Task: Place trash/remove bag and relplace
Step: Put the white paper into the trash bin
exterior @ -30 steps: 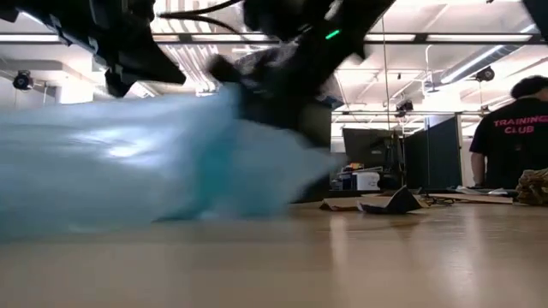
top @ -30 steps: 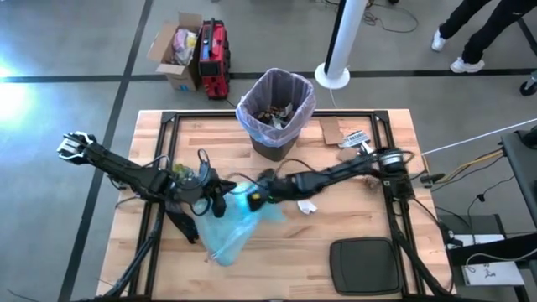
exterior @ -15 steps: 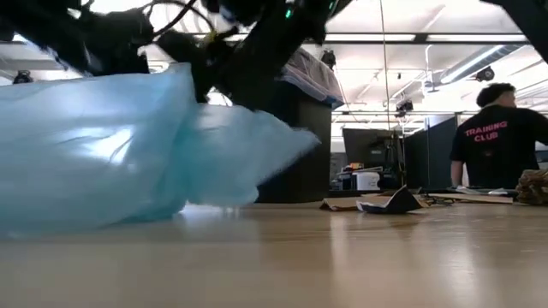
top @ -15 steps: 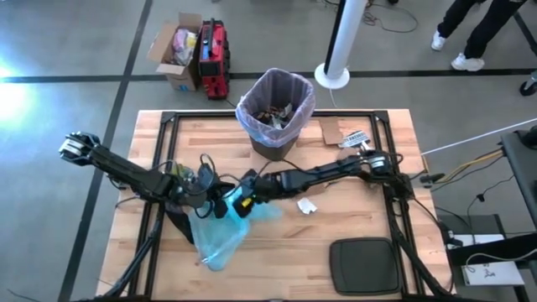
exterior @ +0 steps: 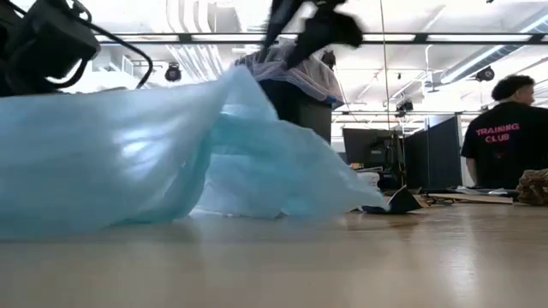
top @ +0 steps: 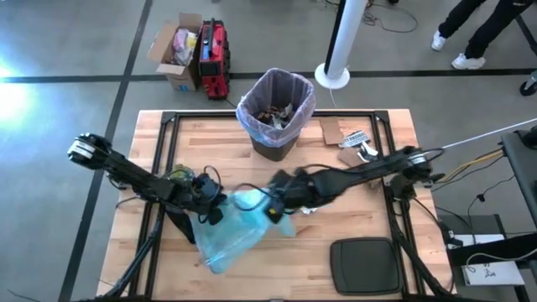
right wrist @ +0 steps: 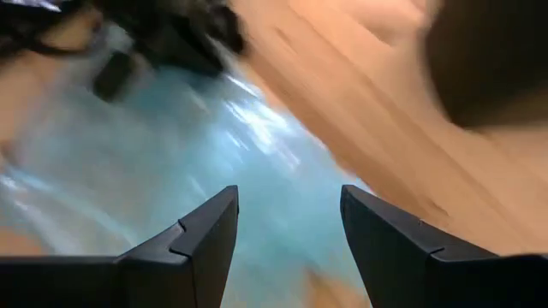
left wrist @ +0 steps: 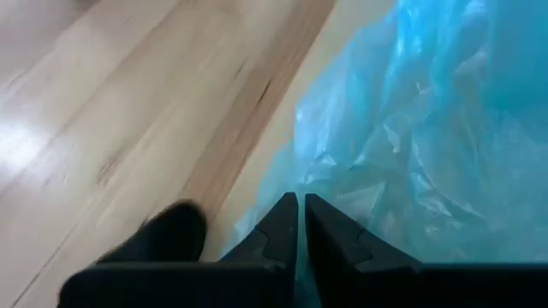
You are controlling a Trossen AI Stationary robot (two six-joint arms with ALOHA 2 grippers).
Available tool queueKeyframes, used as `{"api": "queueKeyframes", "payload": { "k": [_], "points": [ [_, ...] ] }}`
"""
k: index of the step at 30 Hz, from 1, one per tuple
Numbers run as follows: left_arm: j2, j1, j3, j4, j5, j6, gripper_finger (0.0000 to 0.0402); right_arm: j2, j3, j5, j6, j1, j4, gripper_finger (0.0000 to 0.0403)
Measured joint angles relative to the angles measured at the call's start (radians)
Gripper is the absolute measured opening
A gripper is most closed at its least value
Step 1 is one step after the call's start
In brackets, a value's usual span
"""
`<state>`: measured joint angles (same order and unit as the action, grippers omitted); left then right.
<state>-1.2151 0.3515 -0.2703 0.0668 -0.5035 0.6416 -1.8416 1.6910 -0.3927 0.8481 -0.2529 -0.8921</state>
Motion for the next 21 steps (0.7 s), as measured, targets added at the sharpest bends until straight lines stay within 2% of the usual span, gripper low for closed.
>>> {"api": "queueKeyframes", "payload": {
  "k": [6,8,11,13,15,18,21],
  "points": [
    [0.071,0.002,-0.039,-0.106,0.018,0.027,0.0011,0.034,-0.017,-0.007,0.136,-0.072,-0.185,0.0195],
    [0.119,0.003,-0.069,-0.165,0.018,0.051,0.0011,0.038,-0.019,-0.001,0.181,-0.093,-0.203,0.0195],
    [0.165,0.004,-0.132,-0.165,0.013,0.095,0.0011,0.039,-0.023,-0.001,0.244,-0.127,-0.246,0.0195],
    [0.187,0.004,-0.167,-0.051,0.003,0.074,0.0011,0.041,-0.022,-0.003,0.292,-0.146,-0.227,0.0195],
    [0.187,0.005,-0.188,0.145,0.007,-0.053,0.0011,0.046,-0.02,0.001,0.327,-0.157,-0.234,0.0195],
    [0.141,-0.006,-0.226,0.339,0.035,-0.262,0.0011,0.059,-0.016,-0.002,0.369,-0.167,-0.225,0.0195],
    [0.054,-0.042,-0.287,0.33,0.072,-0.297,0.0011,0.078,-0.013,-0.009,0.412,-0.17,-0.222,0.0195]
  ]
}}
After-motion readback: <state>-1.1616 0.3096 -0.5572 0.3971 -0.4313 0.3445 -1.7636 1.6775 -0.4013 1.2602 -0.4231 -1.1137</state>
